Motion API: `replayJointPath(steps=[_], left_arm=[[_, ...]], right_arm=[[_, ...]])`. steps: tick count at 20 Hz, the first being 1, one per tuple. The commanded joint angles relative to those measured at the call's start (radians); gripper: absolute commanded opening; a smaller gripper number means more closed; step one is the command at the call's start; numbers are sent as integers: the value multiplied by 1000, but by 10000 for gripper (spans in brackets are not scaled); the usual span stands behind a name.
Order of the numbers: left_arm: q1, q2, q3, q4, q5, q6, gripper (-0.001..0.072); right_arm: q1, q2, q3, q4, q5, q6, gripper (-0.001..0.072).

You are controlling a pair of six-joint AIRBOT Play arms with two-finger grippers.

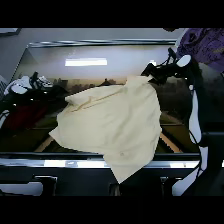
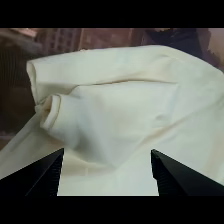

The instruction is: Fold the clothes and pants, and hang the long-sleeved shirts on hangers.

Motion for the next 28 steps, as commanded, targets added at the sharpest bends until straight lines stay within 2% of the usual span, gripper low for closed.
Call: replayJointPath(steps=[1,3,4,7,10,13,15,19,24,28], left_arm=[[143,80,53,2,-228,-11,614],[238,156,49,41,-343,-10,613],[277,192,38,56,-381,-11,612],[360,322,-75,48,-375,-35,612],[360,410,-219,48,-364,-33,612],[347,440,-323,48,-361,-34,612],[347,440,-355,48,-360,-37,612],[347,439,-364,55,-359,-36,612],[347,439,-364,67,-359,-37,612],[347,439,-364,67,-357,-36,612]], right_arm=[[-76,129,-3,2,241,-191,612],[-160,225,-74,4,364,-286,549],[-207,285,-163,40,351,-296,517],[-294,513,-604,53,320,-356,521],[-328,737,-1073,50,274,-389,522],[-328,904,-1373,34,232,-370,522],[-328,969,-1451,-10,229,-324,522],[-328,998,-1465,-180,249,-240,522],[-328,997,-1546,-109,180,-244,522],[-328,975,-1584,-18,138,-290,519]])
